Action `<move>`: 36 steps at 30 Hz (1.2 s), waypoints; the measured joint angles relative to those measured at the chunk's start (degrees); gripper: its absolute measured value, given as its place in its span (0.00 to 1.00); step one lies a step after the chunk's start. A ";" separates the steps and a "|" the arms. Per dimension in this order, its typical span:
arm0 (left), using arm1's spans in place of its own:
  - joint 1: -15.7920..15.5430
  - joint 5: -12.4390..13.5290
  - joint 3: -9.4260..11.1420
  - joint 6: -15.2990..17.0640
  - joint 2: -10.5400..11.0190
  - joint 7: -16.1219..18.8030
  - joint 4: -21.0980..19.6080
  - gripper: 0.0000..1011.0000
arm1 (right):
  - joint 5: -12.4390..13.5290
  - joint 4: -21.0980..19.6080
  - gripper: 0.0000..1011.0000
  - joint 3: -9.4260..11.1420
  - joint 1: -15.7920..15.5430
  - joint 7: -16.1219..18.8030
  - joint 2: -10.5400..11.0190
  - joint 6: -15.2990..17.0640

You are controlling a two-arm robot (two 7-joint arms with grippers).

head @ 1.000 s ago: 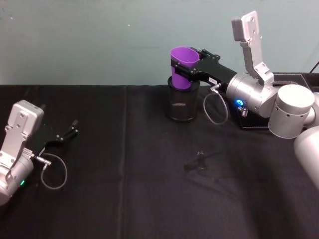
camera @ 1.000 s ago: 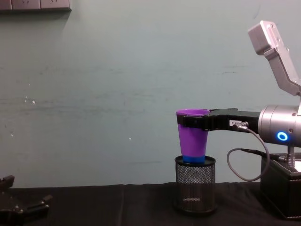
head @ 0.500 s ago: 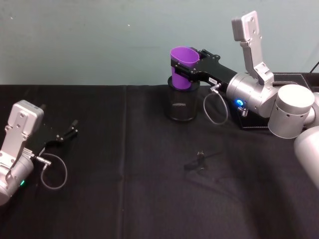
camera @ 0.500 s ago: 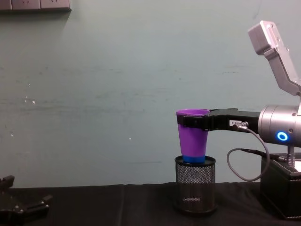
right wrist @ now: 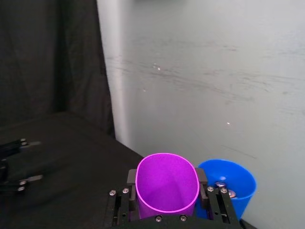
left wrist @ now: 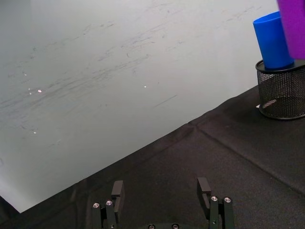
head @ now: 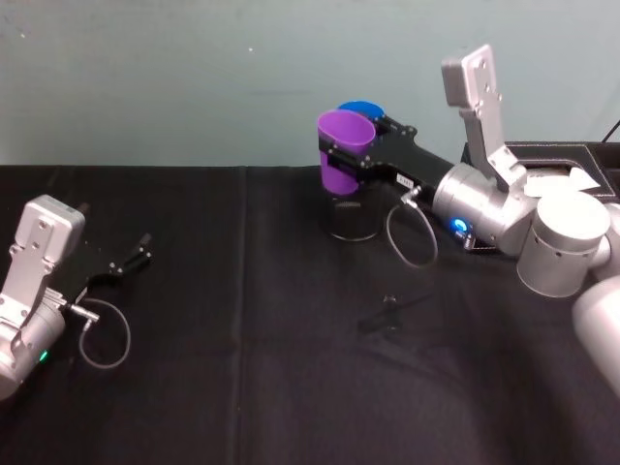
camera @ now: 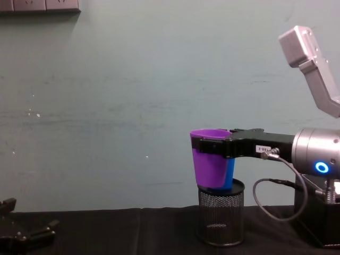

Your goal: Pick up one cup with a gripper and tap it against the other cup.

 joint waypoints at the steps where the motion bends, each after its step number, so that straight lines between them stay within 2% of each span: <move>1: 0.00 0.00 0.00 0.00 0.00 0.00 0.00 0.99 | 0.10 -0.82 0.71 0.04 -0.59 0.00 0.20 0.08; 5: 0.00 0.00 0.00 0.00 0.00 0.00 0.00 0.99 | 1.00 -5.96 0.71 0.44 -4.60 -0.42 1.78 0.46; 6: 0.00 0.00 0.00 0.00 0.00 0.00 0.00 0.99 | 1.00 -5.96 0.71 0.44 -4.60 -0.42 1.78 0.46; 11: 0.00 0.00 0.00 0.00 0.00 0.00 0.00 0.99 | 1.76 -11.45 0.71 0.82 -9.43 -1.25 3.87 0.52; 15: 0.00 0.00 0.00 0.00 0.00 0.00 0.00 0.99 | 2.24 -14.61 0.71 1.19 -13.91 -1.72 5.33 -1.04; 21: 0.00 0.00 0.00 0.00 0.00 0.00 0.00 0.99 | 2.19 -16.02 0.71 1.45 -18.27 -2.21 6.23 -3.94; 28: 0.00 0.00 0.00 0.00 0.00 0.00 0.00 0.99 | 0.12 -15.75 0.71 1.80 -22.99 -3.71 6.20 -8.31; 36: 0.00 0.00 0.00 0.00 0.00 0.00 0.00 0.99 | -2.78 -13.69 0.71 2.08 -24.55 -5.16 4.98 -11.39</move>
